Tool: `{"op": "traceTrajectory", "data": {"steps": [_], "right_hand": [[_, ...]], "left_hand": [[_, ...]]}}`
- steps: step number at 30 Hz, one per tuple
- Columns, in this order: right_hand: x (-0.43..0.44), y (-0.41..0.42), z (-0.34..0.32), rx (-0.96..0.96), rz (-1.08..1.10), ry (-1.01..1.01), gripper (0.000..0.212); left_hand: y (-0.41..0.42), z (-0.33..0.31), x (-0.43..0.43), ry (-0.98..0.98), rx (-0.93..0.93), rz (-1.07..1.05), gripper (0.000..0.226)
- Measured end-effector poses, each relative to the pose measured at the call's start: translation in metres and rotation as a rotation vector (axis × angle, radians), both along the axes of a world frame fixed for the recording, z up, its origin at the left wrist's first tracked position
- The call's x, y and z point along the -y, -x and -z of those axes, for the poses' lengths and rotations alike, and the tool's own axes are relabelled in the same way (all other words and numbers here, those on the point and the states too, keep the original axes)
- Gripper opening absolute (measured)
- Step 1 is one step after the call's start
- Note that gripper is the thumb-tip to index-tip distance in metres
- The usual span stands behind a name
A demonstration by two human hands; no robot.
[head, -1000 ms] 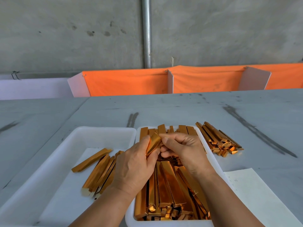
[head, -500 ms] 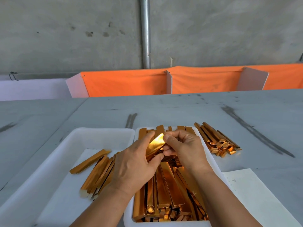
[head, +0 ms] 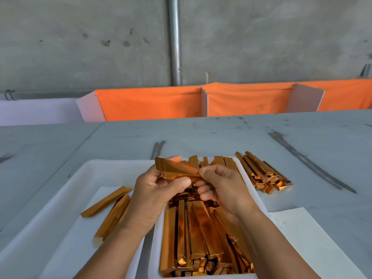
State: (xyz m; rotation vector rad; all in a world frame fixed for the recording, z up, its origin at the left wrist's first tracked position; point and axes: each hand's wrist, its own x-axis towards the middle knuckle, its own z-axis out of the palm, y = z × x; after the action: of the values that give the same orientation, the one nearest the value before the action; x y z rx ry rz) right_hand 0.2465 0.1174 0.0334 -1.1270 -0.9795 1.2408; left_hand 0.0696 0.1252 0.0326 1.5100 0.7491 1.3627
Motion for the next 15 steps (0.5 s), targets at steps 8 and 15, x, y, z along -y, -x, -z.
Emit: {"op": "traceTrajectory", "data": {"steps": [8,15], "right_hand": [[0.005,0.005,-0.002,0.215,-0.044,-0.04,0.016],[0.007,0.009,-0.004,0.233,0.072,-0.194,0.011]], "left_hand": [[0.0,-0.003,-0.002,-0.132,-0.085,-0.161,0.022],[-0.006,0.011,-0.002,-0.231,-0.76,-0.467,0.055]]}}
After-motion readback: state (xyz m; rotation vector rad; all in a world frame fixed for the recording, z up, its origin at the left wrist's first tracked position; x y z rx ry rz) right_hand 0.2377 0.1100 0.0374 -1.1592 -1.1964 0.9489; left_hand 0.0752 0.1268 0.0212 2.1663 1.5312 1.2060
